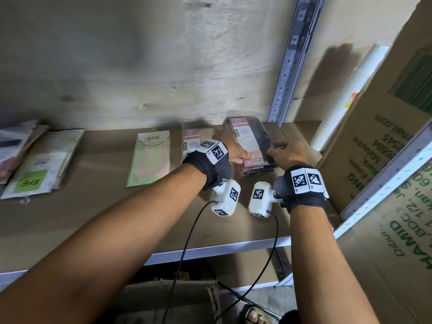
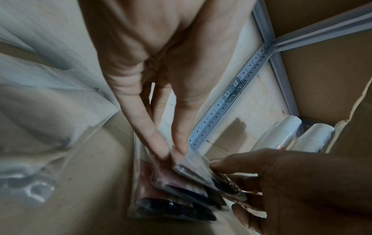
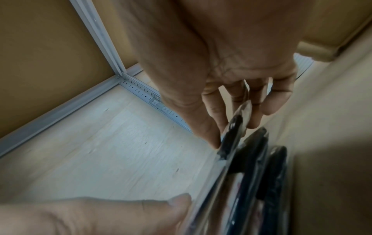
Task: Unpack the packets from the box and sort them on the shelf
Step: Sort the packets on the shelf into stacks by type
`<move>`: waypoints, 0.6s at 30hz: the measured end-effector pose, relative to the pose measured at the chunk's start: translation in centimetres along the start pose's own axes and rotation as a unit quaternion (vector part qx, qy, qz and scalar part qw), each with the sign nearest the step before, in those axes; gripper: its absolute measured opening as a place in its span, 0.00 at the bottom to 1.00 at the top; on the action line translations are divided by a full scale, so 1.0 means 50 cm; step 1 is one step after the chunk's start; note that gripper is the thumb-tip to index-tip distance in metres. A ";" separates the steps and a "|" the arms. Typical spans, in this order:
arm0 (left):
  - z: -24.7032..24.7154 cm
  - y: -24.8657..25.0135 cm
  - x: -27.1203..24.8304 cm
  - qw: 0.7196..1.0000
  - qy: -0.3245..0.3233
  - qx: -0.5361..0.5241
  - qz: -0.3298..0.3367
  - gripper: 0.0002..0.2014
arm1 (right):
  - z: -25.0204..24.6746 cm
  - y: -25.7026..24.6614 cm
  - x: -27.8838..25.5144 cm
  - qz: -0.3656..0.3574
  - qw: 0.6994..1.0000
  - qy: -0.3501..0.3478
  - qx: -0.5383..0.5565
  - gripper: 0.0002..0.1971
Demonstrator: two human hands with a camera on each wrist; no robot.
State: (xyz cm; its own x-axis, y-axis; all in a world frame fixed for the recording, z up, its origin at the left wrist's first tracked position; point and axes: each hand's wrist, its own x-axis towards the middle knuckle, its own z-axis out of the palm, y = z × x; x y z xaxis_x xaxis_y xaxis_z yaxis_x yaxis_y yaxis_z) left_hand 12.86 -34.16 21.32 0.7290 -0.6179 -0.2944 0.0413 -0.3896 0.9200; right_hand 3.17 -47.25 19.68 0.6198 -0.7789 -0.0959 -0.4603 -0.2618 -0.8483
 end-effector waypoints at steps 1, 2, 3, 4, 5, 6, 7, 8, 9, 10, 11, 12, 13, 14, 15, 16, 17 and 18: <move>0.000 -0.001 0.002 1.000 0.003 0.007 -0.003 0.22 | 0.001 0.001 0.001 0.000 1.000 0.003 -0.004 0.18; 0.001 -0.002 0.005 1.000 0.010 0.012 -0.005 0.22 | 0.001 0.002 0.002 0.001 1.000 0.004 -0.005 0.18; 0.002 -0.004 0.007 1.000 0.021 0.020 -0.008 0.23 | 0.001 0.004 0.002 0.003 1.000 0.003 -0.006 0.18; 0.002 -0.008 0.010 0.999 0.034 0.036 -0.006 0.23 | 0.002 0.005 0.002 0.006 1.000 0.001 -0.006 0.17; 0.002 -0.011 0.013 0.997 0.047 0.058 -0.001 0.24 | 0.003 0.007 0.002 0.007 1.000 0.001 -0.008 0.17; 0.003 -0.015 0.016 0.995 0.056 0.077 0.005 0.26 | 0.004 0.009 0.002 0.007 1.000 0.001 -0.010 0.16; 0.002 -0.017 0.017 0.994 0.061 0.089 0.010 0.27 | 0.005 0.010 0.002 0.004 1.000 0.001 -0.011 0.16; 0.002 -0.018 0.017 0.994 0.061 0.094 0.012 0.27 | 0.005 0.012 0.002 0.003 1.000 0.001 -0.011 0.16; 0.003 -0.019 0.018 0.993 0.059 0.097 0.012 0.26 | 0.005 0.012 0.002 0.002 1.000 0.000 -0.012 0.15; 0.002 -0.019 0.019 0.993 0.056 0.103 0.012 0.25 | 0.005 0.011 0.001 0.001 1.000 -0.001 -0.014 0.15; 0.002 -0.018 0.018 0.993 0.053 0.109 0.013 0.24 | 0.004 0.010 0.000 0.001 1.000 -0.003 -0.016 0.16; 0.001 -0.018 0.018 0.992 0.052 0.114 0.014 0.24 | 0.003 0.008 -0.002 0.003 1.000 -0.003 -0.015 0.17; 0.000 -0.017 0.015 0.991 0.053 0.118 0.016 0.25 | 0.000 0.005 -0.004 0.008 1.000 -0.003 -0.013 0.19; -0.004 -0.015 0.013 0.991 0.056 0.124 0.020 0.24 | -0.002 0.000 -0.006 0.011 1.000 0.001 -0.014 0.22; -0.011 -0.012 0.010 0.989 0.060 0.136 0.023 0.23 | -0.006 -0.005 -0.008 0.011 1.000 0.012 -0.019 0.24; -0.023 -0.008 0.004 0.984 0.065 0.163 0.024 0.21 | -0.011 -0.012 -0.012 0.007 0.999 0.030 -0.029 0.25; -0.039 -0.004 -0.005 0.978 0.073 0.194 0.021 0.20 | -0.016 -0.020 -0.016 0.000 0.998 0.051 -0.036 0.25; -0.059 -0.003 -0.012 0.973 0.088 0.211 0.023 0.20 | -0.021 -0.028 -0.022 -0.011 0.997 0.071 -0.038 0.24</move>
State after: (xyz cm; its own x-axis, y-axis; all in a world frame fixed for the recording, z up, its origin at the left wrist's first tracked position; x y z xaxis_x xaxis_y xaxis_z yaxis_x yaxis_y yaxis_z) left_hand 14.43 -31.74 22.11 0.8310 -0.5292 -0.1715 -0.2519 -0.6329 0.7321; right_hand 2.46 -46.60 21.52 0.5360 -0.8442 0.0011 -0.4984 -0.3175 -0.8067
